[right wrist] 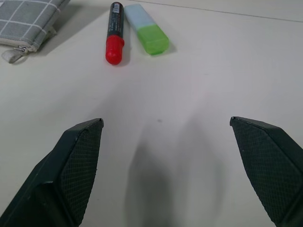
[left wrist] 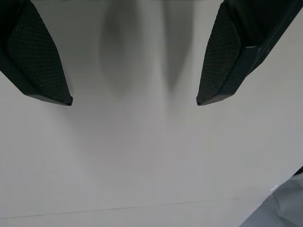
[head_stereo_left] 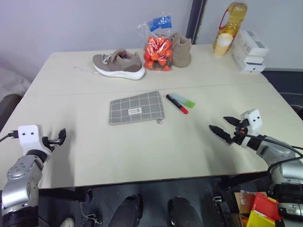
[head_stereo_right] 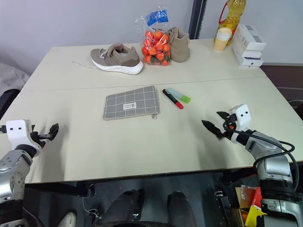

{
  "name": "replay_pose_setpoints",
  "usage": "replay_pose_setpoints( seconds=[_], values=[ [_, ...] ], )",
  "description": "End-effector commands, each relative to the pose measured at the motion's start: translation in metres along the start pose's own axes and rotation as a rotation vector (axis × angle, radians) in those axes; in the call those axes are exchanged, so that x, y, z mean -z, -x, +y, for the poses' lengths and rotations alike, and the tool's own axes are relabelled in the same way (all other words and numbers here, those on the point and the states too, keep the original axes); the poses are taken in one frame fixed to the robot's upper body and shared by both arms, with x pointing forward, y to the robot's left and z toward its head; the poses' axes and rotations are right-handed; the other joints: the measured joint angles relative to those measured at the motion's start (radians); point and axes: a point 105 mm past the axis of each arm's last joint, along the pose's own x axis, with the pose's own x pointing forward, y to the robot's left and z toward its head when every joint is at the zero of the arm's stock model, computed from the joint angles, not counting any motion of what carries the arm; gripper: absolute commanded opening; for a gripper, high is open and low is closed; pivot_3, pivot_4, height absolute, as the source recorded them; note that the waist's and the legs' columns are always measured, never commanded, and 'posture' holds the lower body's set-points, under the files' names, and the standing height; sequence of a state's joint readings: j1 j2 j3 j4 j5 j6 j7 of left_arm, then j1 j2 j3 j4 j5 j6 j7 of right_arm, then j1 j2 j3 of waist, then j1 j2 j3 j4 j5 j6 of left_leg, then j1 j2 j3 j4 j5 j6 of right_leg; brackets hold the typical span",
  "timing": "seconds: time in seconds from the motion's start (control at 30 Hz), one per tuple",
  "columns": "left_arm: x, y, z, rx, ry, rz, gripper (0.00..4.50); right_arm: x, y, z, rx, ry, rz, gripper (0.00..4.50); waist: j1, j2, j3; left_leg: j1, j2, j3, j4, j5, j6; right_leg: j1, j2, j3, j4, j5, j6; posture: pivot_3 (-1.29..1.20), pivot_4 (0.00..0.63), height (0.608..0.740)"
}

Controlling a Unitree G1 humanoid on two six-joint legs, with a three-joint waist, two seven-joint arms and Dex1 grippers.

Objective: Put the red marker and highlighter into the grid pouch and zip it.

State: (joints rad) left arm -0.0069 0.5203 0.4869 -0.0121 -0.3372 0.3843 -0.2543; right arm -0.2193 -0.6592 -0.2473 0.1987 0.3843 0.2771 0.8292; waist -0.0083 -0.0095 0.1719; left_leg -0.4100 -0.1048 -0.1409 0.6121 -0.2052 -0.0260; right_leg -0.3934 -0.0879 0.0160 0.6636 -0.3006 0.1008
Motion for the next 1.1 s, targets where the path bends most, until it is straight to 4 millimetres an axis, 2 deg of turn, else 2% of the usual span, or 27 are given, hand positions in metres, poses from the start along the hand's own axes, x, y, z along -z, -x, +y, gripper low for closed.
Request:
replay_pose_setpoints(
  seconds=[0.03, 0.23, 0.4, 0.73, 0.83, 0.9, 0.97, 1.1],
  values=[
    [-0.015, 0.000, 0.003, -0.013, -0.003, -0.056, 4.50, -0.011, -0.003, 0.001, -0.007, 0.029, -0.044, 4.47, 0.000, 0.000, 0.000, 0.000, 0.000, 0.000, 0.000, 0.000, 0.000, 0.000, 0.000, 0.000, 0.000, 0.000, 0.000, 0.00, 0.150, 0.740],
    [-0.013, -0.001, -0.008, 0.026, 0.009, -0.049, 4.50, -0.012, -0.005, 0.001, -0.001, 0.029, -0.053, 4.47, -0.001, 0.000, 0.000, 0.000, 0.000, 0.000, 0.000, 0.000, 0.000, 0.000, 0.000, 0.000, 0.000, 0.000, 0.000, 0.00, 0.150, 0.740],
    [-0.021, -0.002, -0.013, 0.042, 0.007, -0.093, 4.50, -0.013, -0.008, 0.006, -0.005, 0.028, -0.063, 4.47, -0.001, 0.000, 0.000, 0.000, 0.000, 0.000, 0.000, 0.000, 0.000, 0.000, 0.000, 0.000, 0.000, 0.000, 0.000, 0.00, 0.150, 0.740],
    [-0.015, 0.001, -0.031, 0.092, -0.002, -0.092, 4.50, -0.033, -0.025, 0.043, -0.100, 0.048, -0.129, 4.47, -0.002, 0.000, 0.000, 0.000, 0.000, 0.000, -0.001, 0.000, 0.000, -0.001, 0.000, 0.000, 0.000, 0.000, 0.000, 0.00, 0.150, 0.740],
    [-0.013, -0.001, -0.038, 0.124, -0.021, -0.080, 4.50, -0.042, -0.031, 0.059, -0.136, 0.055, -0.161, 4.47, -0.001, 0.000, 0.000, 0.000, 0.000, 0.000, 0.000, 0.000, 0.000, 0.000, 0.000, 0.000, 0.000, 0.000, 0.000, 0.00, 0.150, 0.740],
    [-0.016, -0.007, -0.040, 0.130, -0.021, -0.086, 4.50, -0.051, -0.040, 0.076, -0.172, 0.058, -0.190, 3.93, 0.000, 0.000, 0.000, 0.000, 0.000, 0.000, 0.000, 0.000, 0.000, 0.000, 0.000, 0.000, 0.000, 0.000, 0.000, 0.00, 0.150, 0.740],
    [-0.019, -0.011, -0.042, 0.137, -0.022, -0.092, 4.50, -0.056, -0.046, 0.090, -0.207, 0.060, -0.206, 3.11, -0.001, 0.000, 0.000, 0.000, 0.000, 0.000, 0.000, 0.000, 0.000, 0.000, 0.000, 0.000, 0.000, 0.000, 0.000, 0.00, 0.150, 0.740],
    [-0.024, -0.016, -0.049, 0.166, -0.057, -0.110, 4.50, -0.058, -0.064, 0.112, -0.250, 0.102, -0.177, 1.08, -0.002, 0.000, 0.000, 0.000, 0.000, 0.000, 0.000, 0.000, 0.000, 0.000, 0.000, 0.000, 0.000, 0.000, 0.000, 0.00, 0.150, 0.740]
  ],
)
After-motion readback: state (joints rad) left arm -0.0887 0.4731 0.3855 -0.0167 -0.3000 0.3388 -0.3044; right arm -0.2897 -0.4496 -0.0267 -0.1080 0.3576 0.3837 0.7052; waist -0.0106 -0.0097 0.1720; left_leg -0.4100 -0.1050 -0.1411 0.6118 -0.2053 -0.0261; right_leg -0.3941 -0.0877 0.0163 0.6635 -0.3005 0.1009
